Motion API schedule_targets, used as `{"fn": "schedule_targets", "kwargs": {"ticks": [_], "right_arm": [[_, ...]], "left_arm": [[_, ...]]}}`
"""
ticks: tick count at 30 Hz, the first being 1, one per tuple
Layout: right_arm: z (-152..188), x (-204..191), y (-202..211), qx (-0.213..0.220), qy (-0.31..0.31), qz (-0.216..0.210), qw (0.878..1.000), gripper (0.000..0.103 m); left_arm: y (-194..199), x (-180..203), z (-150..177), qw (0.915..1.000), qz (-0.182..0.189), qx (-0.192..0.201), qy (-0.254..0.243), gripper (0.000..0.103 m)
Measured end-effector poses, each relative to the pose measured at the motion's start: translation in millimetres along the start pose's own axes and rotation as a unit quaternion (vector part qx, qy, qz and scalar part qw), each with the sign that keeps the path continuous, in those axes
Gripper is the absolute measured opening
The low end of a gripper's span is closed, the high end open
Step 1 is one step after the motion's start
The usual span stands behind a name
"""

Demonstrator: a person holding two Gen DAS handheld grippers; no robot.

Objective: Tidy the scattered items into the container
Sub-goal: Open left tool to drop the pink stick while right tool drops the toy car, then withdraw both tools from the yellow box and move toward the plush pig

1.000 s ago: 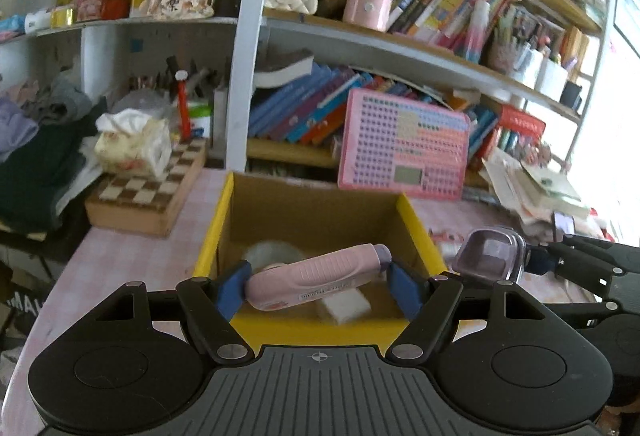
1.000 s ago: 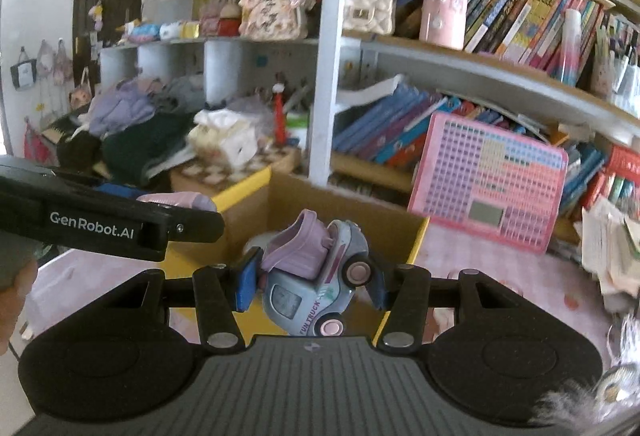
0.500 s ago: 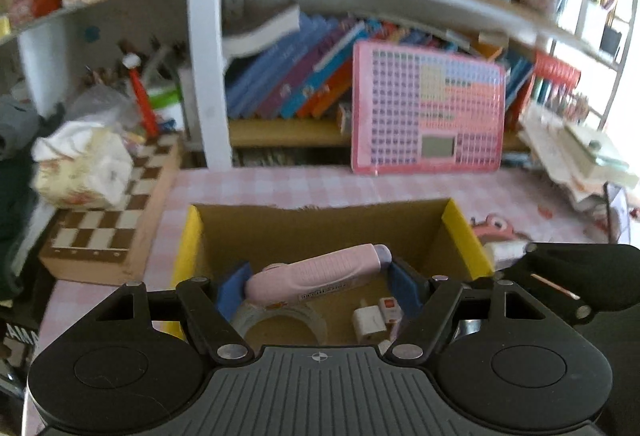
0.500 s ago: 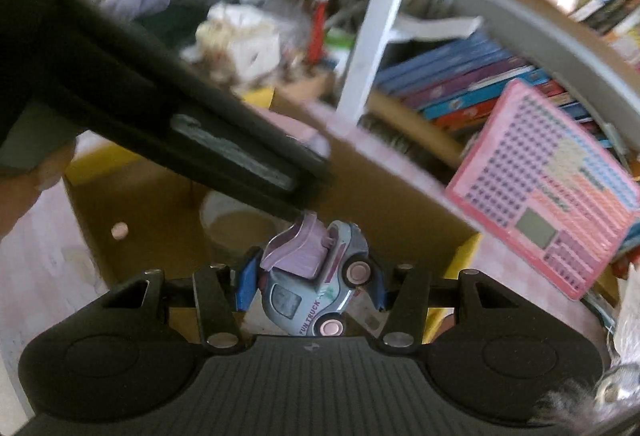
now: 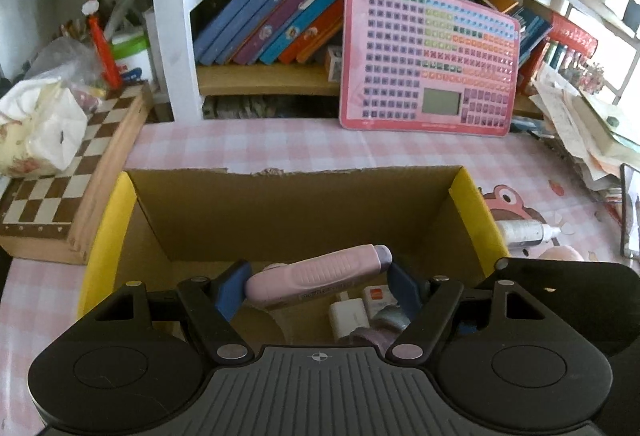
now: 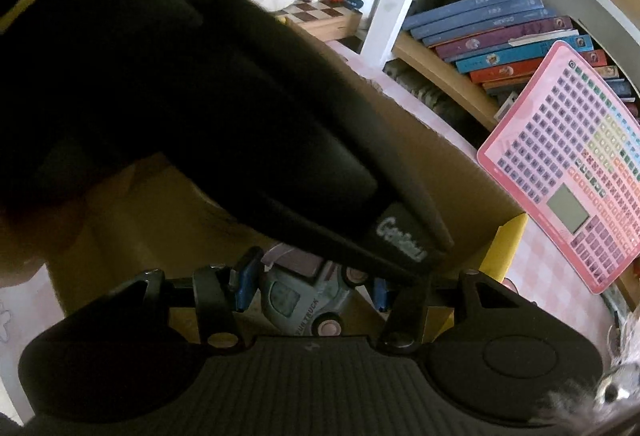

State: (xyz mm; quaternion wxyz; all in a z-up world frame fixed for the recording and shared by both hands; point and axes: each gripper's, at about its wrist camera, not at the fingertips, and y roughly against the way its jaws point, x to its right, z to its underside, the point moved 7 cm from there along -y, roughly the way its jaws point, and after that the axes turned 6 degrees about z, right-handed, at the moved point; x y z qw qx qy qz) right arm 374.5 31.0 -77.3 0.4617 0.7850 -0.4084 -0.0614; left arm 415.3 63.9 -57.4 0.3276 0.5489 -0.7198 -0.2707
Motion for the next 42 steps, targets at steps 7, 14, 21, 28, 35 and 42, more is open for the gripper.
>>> {"fn": "schedule_targets", "kwargs": {"ticks": [7,14,21,28,35,42], "right_arm": [[-5,5,10,0.021,-0.028,-0.015,0.999,0.061],[-15,11,33,0.055,-0.053,-0.016,0.997,0.066],[-10,16,71,0.086,-0.090,-0.001,0.992,0.070],[-1,4,108,0.116,-0.095,0.017,0.989,0.071],[20,-11,146,0.137,-0.105,0.033,0.984,0.075],[50,-25,180,0.149,-0.142,0.060,0.977,0.077]], "left_arm": [[3,-2,1,0.9999,-0.011,0.002,-0.004,0.078],[30,5,-3,0.9993,-0.002,0.036,-0.012,0.083],[77,21,-1,0.9959,0.013,0.083,-0.032,0.085],[122,37,16,0.9917,0.022,0.118,-0.046,0.086],[164,38,40,0.9880,0.017,0.148,-0.041,0.089],[194,28,84,0.9877,0.002,0.156,-0.013,0.090]]}}
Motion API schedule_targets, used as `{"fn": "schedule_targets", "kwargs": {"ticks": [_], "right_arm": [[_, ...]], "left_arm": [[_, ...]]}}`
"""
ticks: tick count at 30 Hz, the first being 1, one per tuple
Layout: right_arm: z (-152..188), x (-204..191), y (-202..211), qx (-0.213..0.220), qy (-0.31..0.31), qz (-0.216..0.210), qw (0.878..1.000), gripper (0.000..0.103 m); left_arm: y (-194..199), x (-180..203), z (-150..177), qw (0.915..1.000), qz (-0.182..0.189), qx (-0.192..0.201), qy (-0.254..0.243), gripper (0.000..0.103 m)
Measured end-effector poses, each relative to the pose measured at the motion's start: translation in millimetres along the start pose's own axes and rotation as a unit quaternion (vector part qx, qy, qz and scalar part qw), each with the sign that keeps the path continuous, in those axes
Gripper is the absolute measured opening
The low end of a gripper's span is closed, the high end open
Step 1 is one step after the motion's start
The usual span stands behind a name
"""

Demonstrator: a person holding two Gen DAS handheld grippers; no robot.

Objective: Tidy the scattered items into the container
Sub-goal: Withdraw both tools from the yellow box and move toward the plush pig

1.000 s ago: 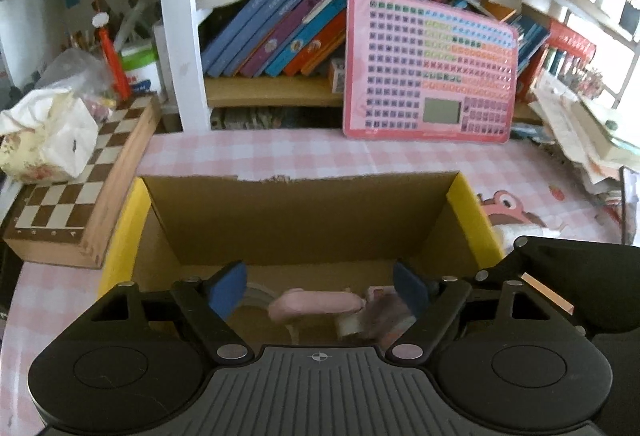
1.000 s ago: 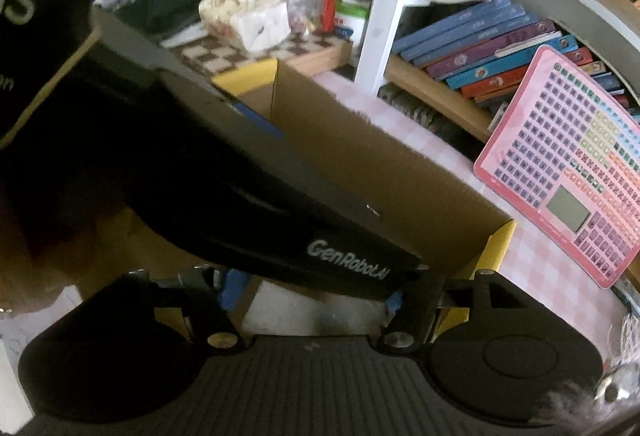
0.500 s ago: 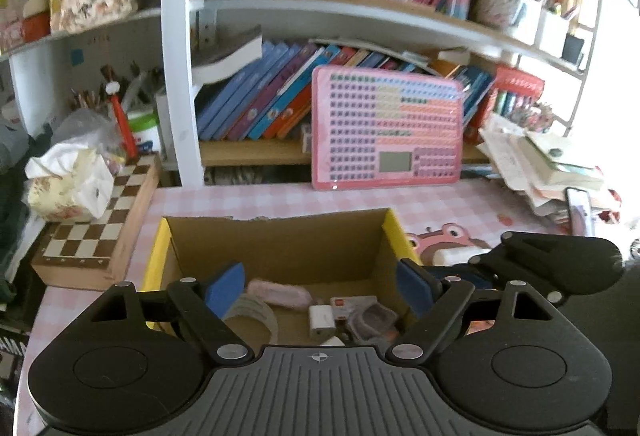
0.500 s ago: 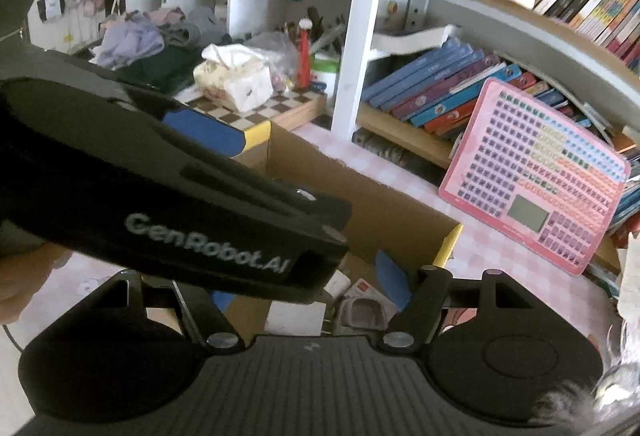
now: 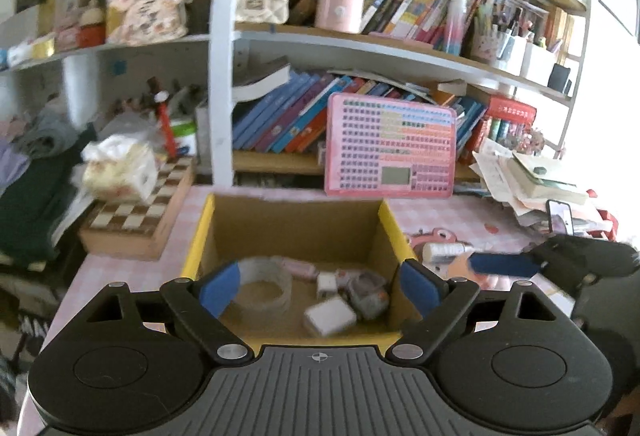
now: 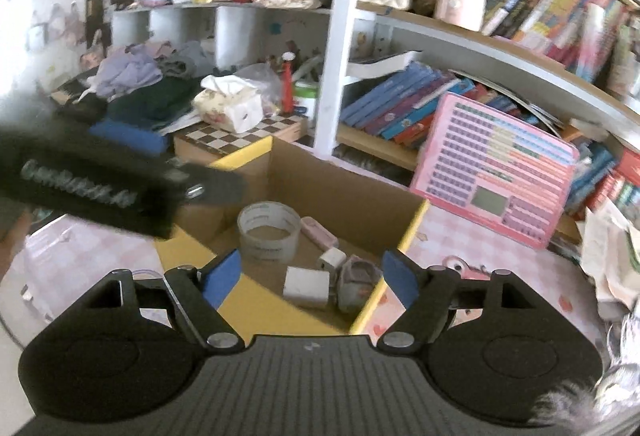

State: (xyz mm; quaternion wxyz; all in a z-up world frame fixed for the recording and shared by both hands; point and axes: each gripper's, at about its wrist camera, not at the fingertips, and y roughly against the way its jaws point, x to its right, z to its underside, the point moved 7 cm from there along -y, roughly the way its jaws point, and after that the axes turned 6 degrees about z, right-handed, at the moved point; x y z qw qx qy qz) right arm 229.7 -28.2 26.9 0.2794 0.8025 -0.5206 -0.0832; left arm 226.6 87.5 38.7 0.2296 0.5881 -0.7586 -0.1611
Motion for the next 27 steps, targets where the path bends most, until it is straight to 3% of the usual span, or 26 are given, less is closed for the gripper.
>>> {"fn": "schedule_targets", "kwargs": {"ticks": [9,16,21,27], "right_arm": [[35,-2,34,-0.006,-0.047,0.035,0.998,0.079],[69,-11,49,-0.032,-0.074,0.047,0.996,0.079],[92,-18,53,-0.061,-0.096,0.057,0.992,0.088],[111,-29,59,-0.079,-0.108,0.077,0.988,0.088]], "left_arm": [[33,-11,55,0.9986,-0.016,-0.030,0.042,0.090],[50,-12,86,0.9979,-0.032,-0.048,0.029,0.090],[54,-12,112,0.9962,-0.052,-0.069,0.011,0.090],[59,-9,130,0.9949,-0.038,-0.093,0.012,0.090]]}}
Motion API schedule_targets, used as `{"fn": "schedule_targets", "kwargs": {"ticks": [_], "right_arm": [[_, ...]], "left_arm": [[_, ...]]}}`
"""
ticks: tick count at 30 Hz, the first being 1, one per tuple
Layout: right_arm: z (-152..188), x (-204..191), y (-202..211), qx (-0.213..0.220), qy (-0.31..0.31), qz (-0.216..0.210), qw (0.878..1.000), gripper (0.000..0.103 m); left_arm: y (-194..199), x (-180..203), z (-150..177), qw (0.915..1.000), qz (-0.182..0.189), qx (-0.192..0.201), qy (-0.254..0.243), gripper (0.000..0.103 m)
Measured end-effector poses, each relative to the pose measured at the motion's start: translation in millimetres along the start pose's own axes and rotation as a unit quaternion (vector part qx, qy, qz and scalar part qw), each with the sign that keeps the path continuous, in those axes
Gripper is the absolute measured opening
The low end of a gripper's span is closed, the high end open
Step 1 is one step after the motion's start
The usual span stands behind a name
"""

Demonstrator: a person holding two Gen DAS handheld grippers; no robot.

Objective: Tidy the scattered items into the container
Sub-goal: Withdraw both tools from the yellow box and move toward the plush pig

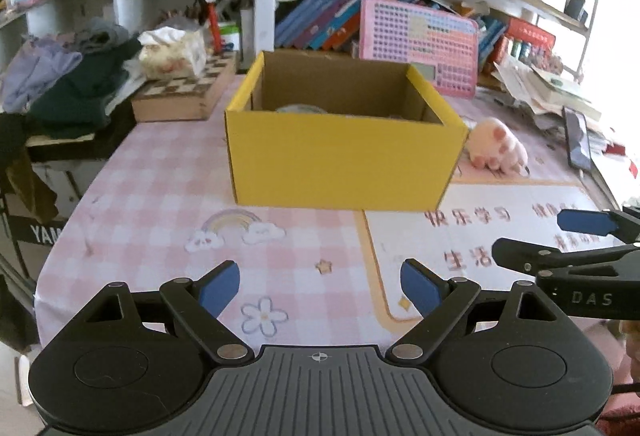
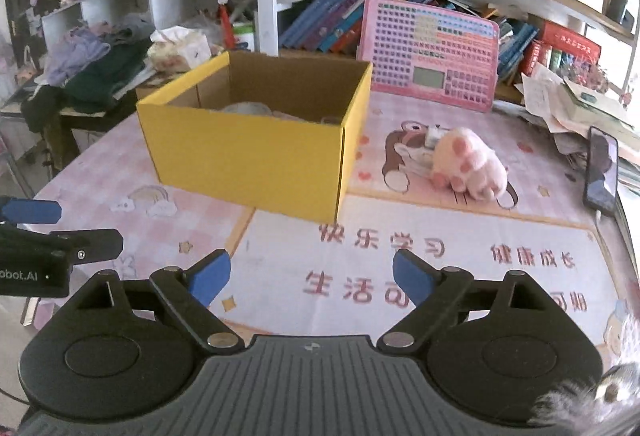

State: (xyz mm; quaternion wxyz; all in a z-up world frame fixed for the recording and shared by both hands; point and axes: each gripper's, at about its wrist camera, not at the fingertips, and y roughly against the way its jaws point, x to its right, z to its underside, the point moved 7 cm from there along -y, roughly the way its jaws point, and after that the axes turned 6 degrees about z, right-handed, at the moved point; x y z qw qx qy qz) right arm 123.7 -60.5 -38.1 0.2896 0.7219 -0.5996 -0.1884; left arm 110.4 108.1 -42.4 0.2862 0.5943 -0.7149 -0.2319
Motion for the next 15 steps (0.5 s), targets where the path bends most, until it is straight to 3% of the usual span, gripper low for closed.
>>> {"fn": "schedule_targets", "kwargs": {"ticks": [15], "right_arm": [[26,-20,6,-0.039,0.031,0.015,0.999,0.096]], "left_arm": [[-5,-1,34,0.9980,0.024,-0.057,0.007,0.090]]}}
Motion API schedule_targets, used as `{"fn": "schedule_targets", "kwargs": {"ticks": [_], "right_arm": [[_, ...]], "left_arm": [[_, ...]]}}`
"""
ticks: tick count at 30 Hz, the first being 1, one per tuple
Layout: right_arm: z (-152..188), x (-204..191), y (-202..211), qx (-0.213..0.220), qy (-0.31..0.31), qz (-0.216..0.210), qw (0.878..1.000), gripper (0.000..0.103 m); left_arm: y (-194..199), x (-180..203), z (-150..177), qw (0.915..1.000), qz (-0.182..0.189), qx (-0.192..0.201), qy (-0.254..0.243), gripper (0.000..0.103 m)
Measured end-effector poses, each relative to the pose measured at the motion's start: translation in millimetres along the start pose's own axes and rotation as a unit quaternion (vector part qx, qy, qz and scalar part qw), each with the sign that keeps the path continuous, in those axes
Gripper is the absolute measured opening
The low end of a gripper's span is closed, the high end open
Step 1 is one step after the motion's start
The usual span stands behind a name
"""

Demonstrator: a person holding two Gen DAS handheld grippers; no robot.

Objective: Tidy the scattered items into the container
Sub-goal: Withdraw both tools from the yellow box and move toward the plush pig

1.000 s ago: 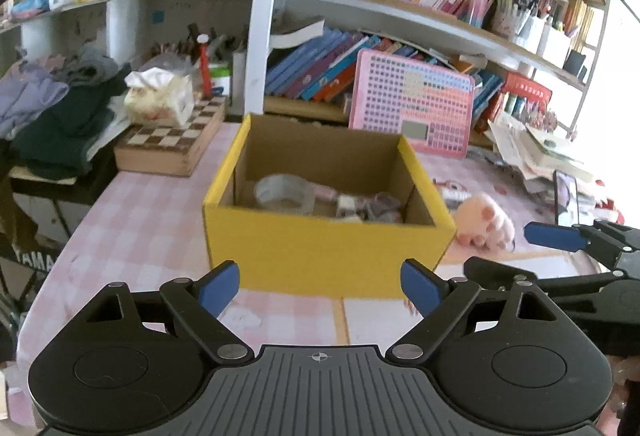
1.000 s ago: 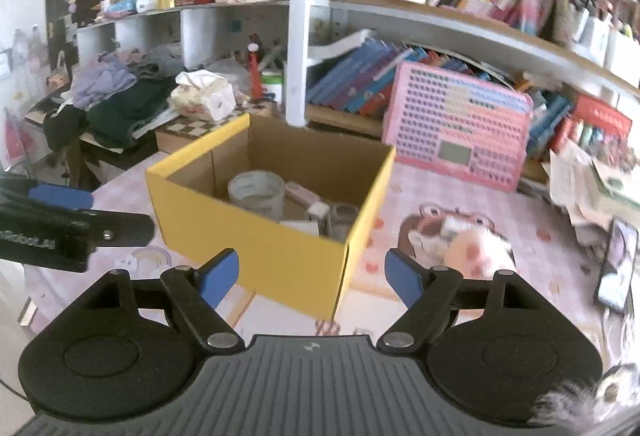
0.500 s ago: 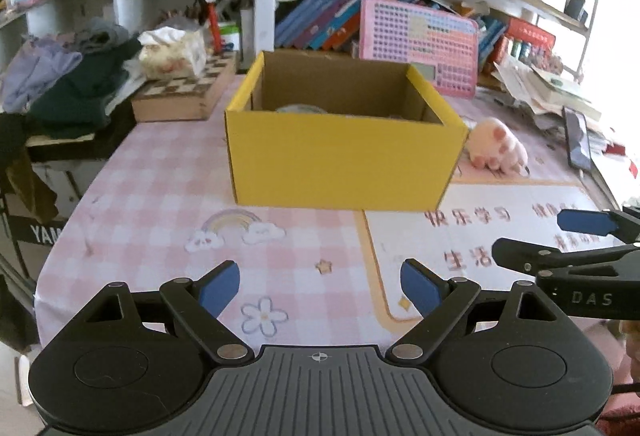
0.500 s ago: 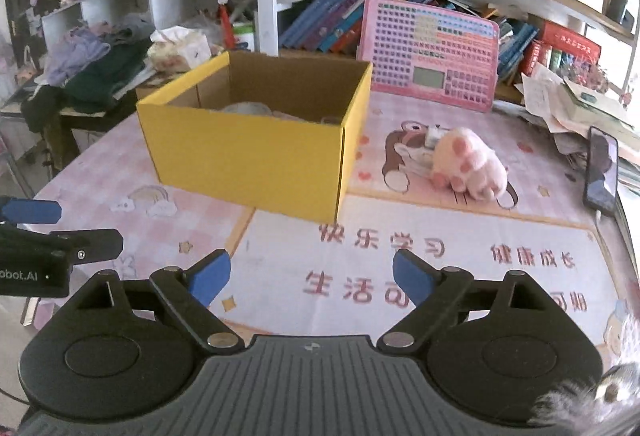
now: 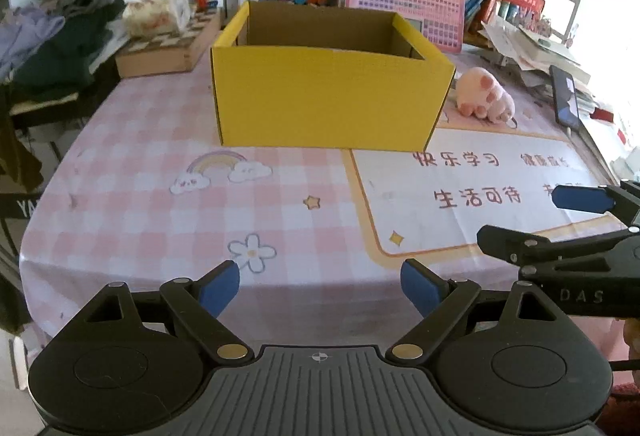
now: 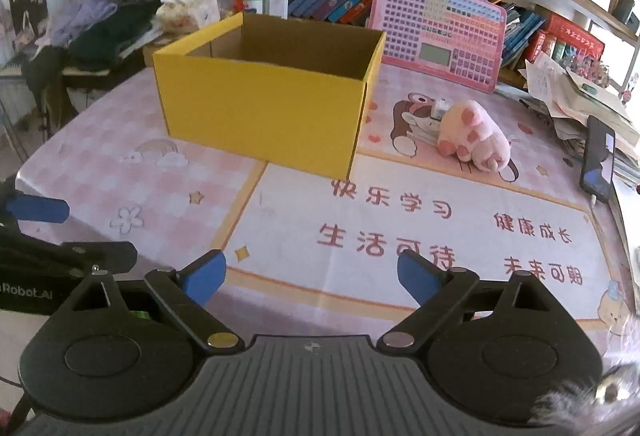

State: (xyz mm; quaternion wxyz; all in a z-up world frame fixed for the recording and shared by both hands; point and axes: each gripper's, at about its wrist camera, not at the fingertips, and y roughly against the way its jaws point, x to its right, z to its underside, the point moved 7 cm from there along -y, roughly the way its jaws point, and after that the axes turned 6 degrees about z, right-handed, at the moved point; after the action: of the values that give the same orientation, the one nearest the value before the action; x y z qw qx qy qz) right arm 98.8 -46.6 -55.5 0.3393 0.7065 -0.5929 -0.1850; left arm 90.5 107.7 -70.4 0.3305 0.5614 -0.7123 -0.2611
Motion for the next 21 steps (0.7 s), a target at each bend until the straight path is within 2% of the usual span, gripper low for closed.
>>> {"fn": "schedule_targets", "kwargs": {"ticks": [12,21], "right_arm": [[17,27,-3,-0.029,-0.014,0.029,0.999,0.096],[12,62,-19,-0.031,-0.017,0.031,0.999,0.096]], "left_arm": [[-22,27,4,0.9990,0.025,-0.033,-0.019,0.090],[-48,52,-15,0.9984,0.035,-0.039,-0.020,0.090]]}}
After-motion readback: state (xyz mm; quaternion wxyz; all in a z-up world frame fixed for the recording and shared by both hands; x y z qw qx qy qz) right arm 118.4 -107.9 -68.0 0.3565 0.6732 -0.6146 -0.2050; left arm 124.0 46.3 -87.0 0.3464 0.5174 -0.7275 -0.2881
